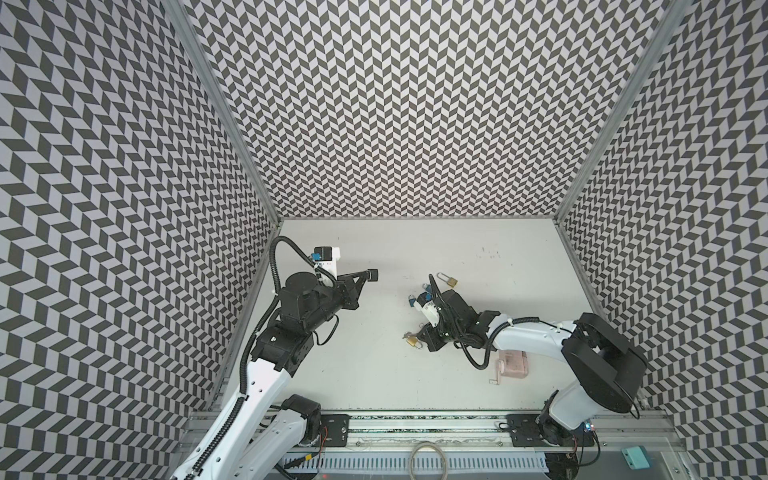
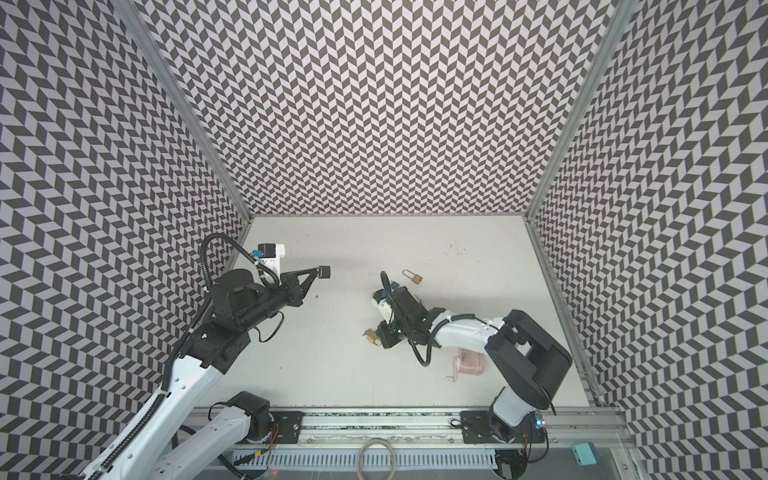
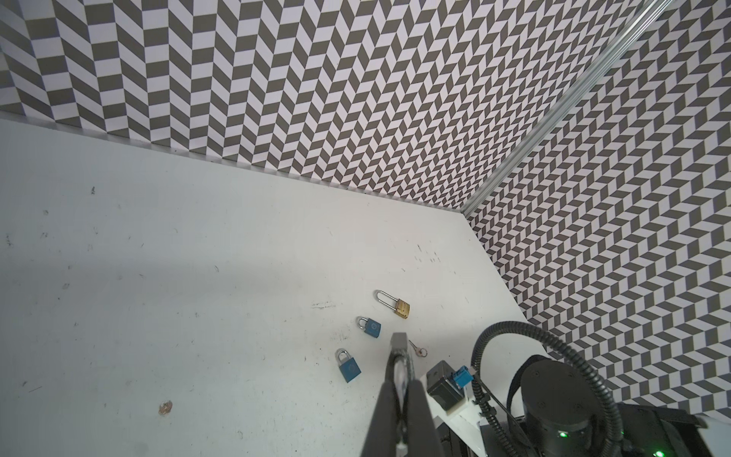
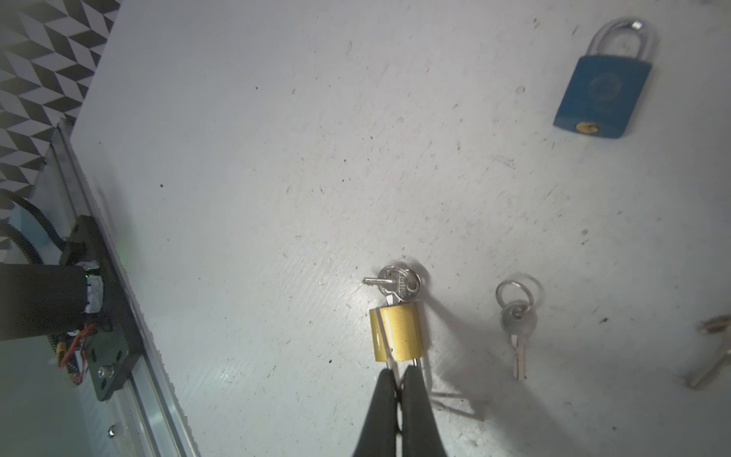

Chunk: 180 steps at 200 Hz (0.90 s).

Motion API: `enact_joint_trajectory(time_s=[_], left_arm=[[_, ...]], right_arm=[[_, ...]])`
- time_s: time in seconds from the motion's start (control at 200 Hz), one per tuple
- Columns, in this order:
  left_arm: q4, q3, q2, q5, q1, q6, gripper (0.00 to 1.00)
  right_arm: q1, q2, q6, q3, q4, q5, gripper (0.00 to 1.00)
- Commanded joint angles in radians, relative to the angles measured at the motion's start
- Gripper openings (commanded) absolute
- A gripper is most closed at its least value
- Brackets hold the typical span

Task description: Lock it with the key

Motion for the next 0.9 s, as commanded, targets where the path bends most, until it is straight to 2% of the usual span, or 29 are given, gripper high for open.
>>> enact_joint_trajectory(time_s=[0.0,0.245,0.381,0.556,0.641,0.736,0.896], left_arm=[[0.003,-0.009,-0.012,-0.009,0.006,0.007,0.0],[-0.019,-0.01,-0.026,-0.033,0.015,0.006,0.0],[-0.042,-0.014,-0.04,-0.038,0.019,0.009,0.0],[-0.045,-0.041,-0.057,-0.039,0.022,0.01,0.0],[-0.01,-0.057,-0.051,0.005,0.021,0.01,0.0],[0.062,-0.085,-0.027,0.084,0.014,-0.008,0.0],[0.14,-0.121,0.003,0.088,0.005,-0.038,0.0]], right_arm=[[0.043,0.019,0.026,-0.012,0.063,-0.043,0.0],[0.119,0.023,0.06,-0.01,0.098,-0.077,0.0],[0.118,-0.031,0.063,-0.021,0.092,-0.016,0.0],[0.093,-0.078,0.052,-0.027,0.067,0.017,0.0],[0.076,-0.111,0.046,-0.045,0.065,0.016,0.0],[0.035,-0.17,0.053,-0.086,0.072,-0.021,0.0],[-0.025,-0.257,0.081,-0.145,0.107,-0.097,0.0]])
